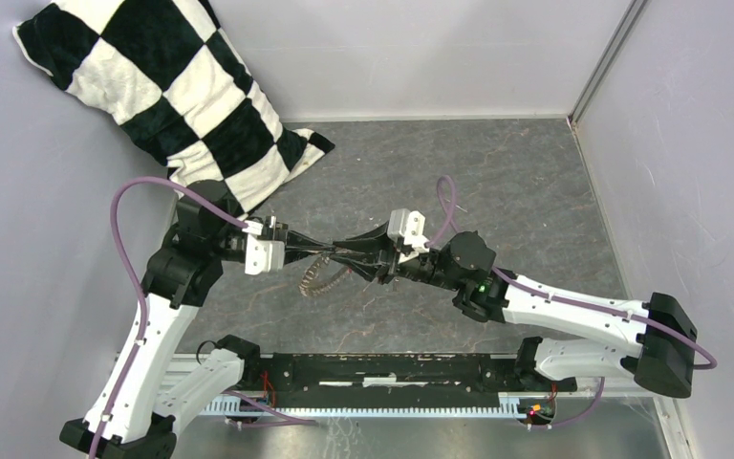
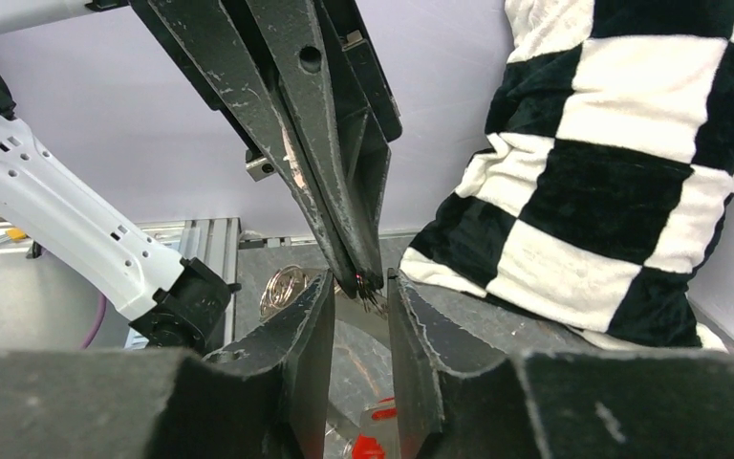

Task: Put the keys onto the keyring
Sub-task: Adjust the keyring.

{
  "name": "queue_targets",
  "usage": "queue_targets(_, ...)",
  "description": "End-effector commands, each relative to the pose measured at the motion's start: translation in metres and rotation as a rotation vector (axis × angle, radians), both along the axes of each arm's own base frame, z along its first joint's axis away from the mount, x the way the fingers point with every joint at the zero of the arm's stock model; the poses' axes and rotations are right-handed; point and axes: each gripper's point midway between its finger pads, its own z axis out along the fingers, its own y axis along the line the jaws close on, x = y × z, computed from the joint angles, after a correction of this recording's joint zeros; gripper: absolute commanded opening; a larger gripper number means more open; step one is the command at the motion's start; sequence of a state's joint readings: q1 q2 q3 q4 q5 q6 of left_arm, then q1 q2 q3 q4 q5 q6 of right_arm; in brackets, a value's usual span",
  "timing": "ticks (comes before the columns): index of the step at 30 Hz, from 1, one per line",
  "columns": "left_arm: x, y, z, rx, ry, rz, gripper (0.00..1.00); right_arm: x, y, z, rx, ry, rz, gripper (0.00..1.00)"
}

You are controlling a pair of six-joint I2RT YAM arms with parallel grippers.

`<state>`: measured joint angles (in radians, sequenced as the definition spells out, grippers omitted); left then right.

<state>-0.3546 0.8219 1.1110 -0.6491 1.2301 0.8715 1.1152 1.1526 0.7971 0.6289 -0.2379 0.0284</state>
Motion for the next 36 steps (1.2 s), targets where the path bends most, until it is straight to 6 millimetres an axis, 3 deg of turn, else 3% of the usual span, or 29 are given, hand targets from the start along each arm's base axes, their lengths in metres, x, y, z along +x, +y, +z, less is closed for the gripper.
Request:
queue_targets(1, -0.009, -0.002, 0.005, -0.021, -0.002, -0.044, 0.02, 0.006, 0.0, 0.032, 0.062, -0.066, -0.048, 0.31)
queue_targets(11, -0.011, -0.001, 0.007, -0.023, -0.006, -0.036, 0.02, 0.007, 0.004, 0.008, -0.019, -0.057, -0.049, 0.24)
queue_targets(18, -0.012, -0.001, 0.009, -0.025, -0.003, -0.041, 0.02, 0.011, -0.002, 0.0, -0.06, -0.073, -0.082, 0.28)
queue_targets(22, -0.012, -0.001, 0.009, -0.025, 0.003, -0.041, 0.02, 0.016, -0.005, -0.002, -0.082, -0.088, -0.112, 0.42)
queue_targets(28, -0.012, -0.001, 0.009, -0.025, 0.004, -0.039, 0.02, 0.015, -0.006, 0.002, -0.073, -0.093, -0.111, 0.46)
queue_targets(36, -0.009, -0.001, 0.004, -0.018, 0.003, -0.032, 0.02, 0.006, -0.009, 0.014, 0.041, -0.02, -0.109, 0.63)
